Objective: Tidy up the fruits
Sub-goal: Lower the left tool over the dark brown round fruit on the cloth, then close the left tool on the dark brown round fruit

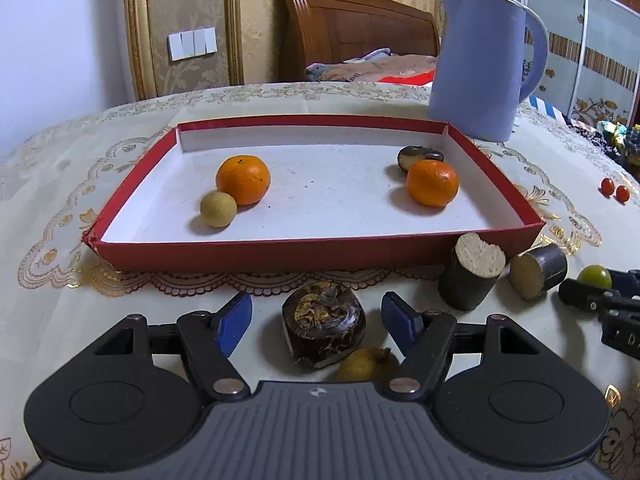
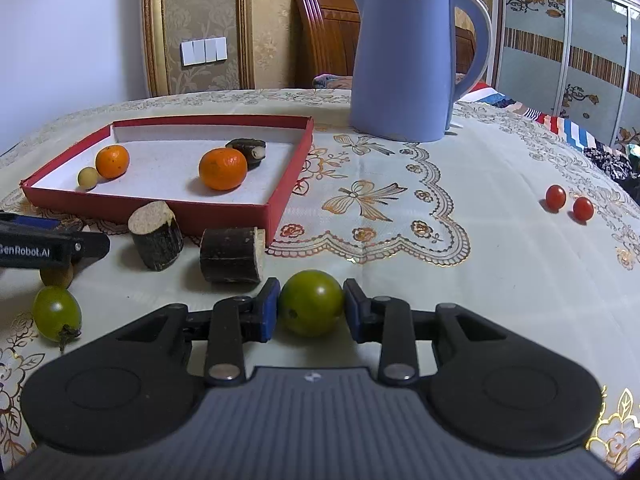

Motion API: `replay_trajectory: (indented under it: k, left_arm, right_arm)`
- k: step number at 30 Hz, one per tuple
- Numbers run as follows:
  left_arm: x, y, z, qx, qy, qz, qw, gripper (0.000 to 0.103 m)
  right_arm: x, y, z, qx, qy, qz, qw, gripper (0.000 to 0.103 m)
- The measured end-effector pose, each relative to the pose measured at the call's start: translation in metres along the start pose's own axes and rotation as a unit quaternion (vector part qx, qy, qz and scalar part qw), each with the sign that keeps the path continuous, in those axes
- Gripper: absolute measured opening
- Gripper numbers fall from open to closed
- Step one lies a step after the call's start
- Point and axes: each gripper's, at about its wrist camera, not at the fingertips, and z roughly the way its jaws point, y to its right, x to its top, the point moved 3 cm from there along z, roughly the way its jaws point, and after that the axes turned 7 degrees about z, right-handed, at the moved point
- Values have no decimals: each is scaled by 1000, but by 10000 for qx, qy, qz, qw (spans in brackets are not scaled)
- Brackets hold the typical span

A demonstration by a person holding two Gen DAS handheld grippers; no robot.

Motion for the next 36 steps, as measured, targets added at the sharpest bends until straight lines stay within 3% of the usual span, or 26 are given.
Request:
replay_trajectory:
  k: [8, 15, 21, 36]
  left_arm:
    - [-6, -33, -5, 389, 0, -560, 9977, 73]
    - [-12, -58, -8, 622, -15, -695, 9956, 73]
    - [-14, -46, -10, 907, 65, -339, 9953, 73]
    - [-15, -50, -10, 827, 55, -457, 9955, 73]
  right_arm:
    - [0, 0, 0, 84, -8, 36, 10000, 36]
    - [0, -1, 0, 41, -13, -26, 10000, 36]
    - [0, -3, 0, 7, -20, -74, 10000, 36]
    - [1, -6, 1, -160, -27, -29, 9999, 38]
